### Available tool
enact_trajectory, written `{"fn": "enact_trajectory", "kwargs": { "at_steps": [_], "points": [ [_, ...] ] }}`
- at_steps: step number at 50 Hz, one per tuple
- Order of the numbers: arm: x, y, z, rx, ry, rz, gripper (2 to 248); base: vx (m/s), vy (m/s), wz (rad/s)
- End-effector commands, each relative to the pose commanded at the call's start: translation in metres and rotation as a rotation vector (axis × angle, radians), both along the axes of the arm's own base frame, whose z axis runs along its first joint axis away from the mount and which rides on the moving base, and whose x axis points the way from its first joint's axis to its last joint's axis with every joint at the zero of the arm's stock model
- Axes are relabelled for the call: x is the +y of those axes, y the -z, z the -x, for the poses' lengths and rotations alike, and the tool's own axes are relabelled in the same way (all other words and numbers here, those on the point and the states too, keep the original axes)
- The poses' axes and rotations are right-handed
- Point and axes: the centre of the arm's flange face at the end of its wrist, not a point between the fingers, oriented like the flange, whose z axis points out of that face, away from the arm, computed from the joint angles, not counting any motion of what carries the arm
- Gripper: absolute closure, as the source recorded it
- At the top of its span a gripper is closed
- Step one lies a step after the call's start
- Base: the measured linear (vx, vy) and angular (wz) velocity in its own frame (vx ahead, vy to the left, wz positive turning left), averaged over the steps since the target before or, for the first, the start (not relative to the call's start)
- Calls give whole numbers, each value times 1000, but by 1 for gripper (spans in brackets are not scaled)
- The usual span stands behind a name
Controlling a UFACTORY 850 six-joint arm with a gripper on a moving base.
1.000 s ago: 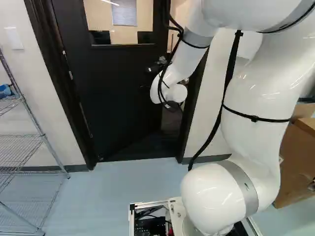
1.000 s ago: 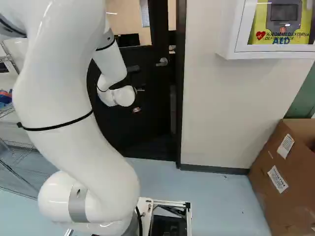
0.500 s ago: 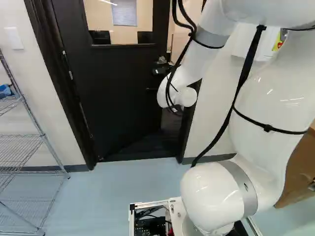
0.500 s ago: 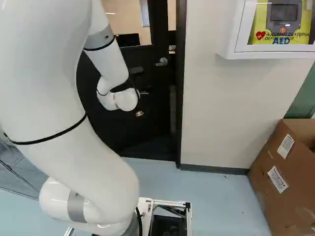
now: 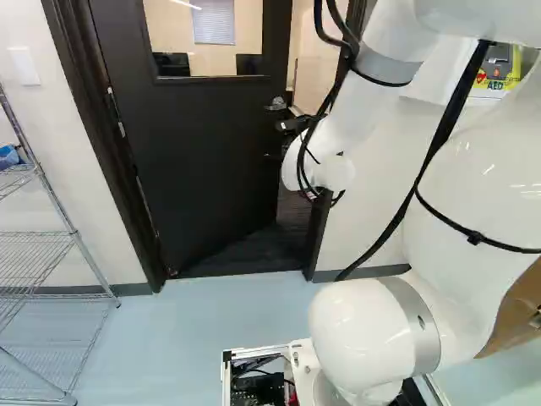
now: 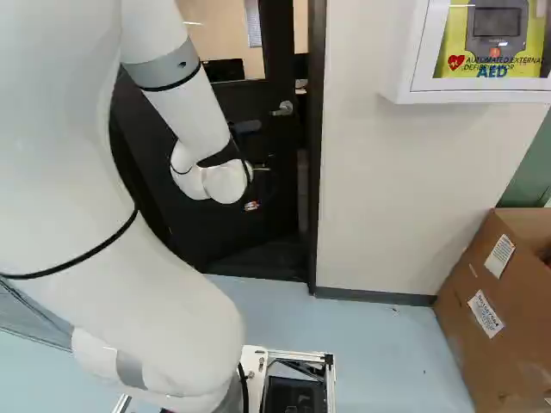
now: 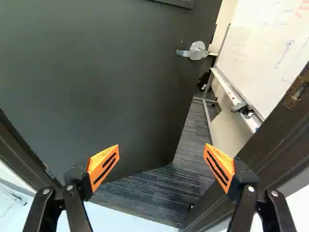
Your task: Open the door and move inside
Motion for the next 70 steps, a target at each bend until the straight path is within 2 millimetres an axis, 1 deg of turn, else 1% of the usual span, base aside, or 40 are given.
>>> {"fn": "enact_trajectory", "kwargs": {
  "at_steps": [38,47,70],
  "points": [
    [-53,1,41,-7,199,-30,3,0,0,0],
    [-56,2,44,-8,210,-31,3,0,0,0],
    [-57,2,44,-8,210,-31,3,0,0,0]
  ]
}}
